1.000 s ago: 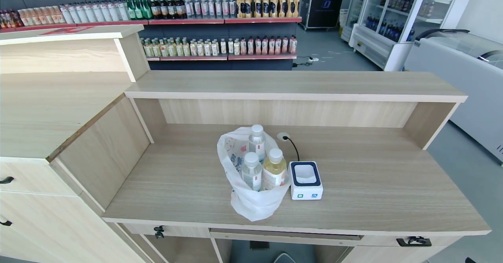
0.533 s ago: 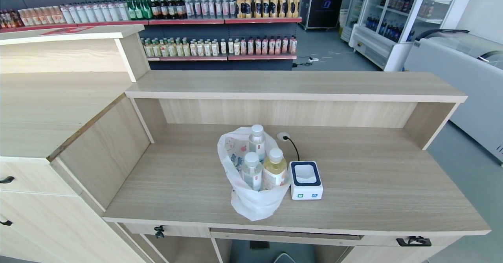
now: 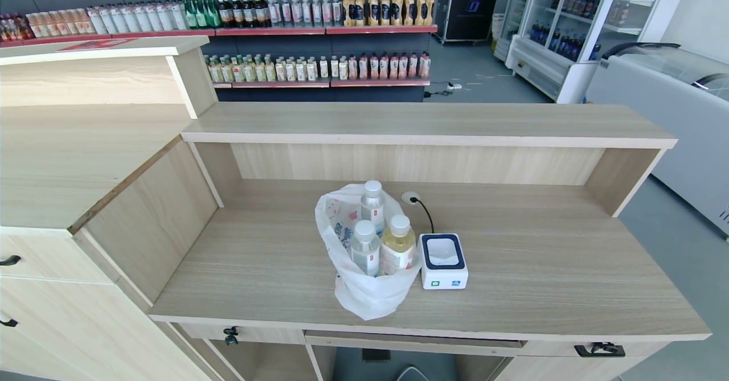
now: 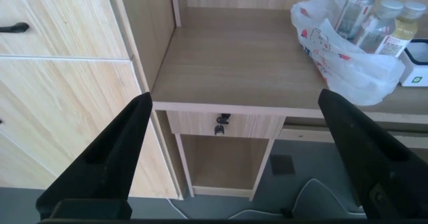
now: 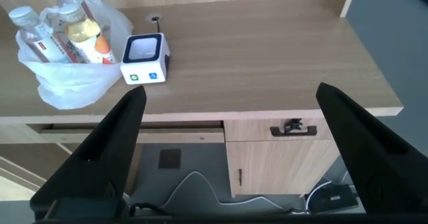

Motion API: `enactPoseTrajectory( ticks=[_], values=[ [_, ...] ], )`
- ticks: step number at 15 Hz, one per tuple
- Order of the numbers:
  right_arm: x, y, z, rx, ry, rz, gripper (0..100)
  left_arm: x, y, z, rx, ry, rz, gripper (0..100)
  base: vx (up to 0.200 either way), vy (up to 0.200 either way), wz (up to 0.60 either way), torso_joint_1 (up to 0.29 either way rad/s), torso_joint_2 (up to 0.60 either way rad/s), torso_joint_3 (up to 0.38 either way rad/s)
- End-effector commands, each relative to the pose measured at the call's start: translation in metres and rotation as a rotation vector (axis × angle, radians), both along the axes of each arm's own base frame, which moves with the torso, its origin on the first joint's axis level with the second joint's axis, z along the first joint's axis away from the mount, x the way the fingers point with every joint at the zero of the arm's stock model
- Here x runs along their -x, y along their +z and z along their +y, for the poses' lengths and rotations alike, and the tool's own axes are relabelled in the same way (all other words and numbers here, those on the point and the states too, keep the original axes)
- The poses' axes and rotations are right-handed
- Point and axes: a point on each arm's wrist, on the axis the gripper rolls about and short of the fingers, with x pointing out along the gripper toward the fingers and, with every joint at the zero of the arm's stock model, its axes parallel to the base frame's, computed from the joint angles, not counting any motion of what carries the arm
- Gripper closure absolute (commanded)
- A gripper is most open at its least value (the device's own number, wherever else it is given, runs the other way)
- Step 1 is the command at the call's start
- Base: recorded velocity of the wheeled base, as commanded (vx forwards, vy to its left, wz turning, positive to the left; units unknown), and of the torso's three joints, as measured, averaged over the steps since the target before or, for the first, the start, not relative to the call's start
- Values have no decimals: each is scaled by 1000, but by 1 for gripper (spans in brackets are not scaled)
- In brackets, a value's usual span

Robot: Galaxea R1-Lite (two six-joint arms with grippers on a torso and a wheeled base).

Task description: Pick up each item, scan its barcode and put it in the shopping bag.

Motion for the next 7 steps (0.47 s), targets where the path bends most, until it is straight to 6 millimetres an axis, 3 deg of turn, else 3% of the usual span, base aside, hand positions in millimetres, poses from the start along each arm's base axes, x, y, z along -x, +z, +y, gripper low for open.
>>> enactPoseTrajectory(
  ticks=[1, 7],
  values=[
    [0, 0, 0, 0, -1, -2, 0, 0, 0, 0, 0, 0, 0, 0, 0, 0, 0, 0, 0, 0],
    [0, 0, 0, -1, -1, -2, 0, 0, 0, 0, 0, 0, 0, 0, 0, 0, 0, 0, 0, 0]
  ],
)
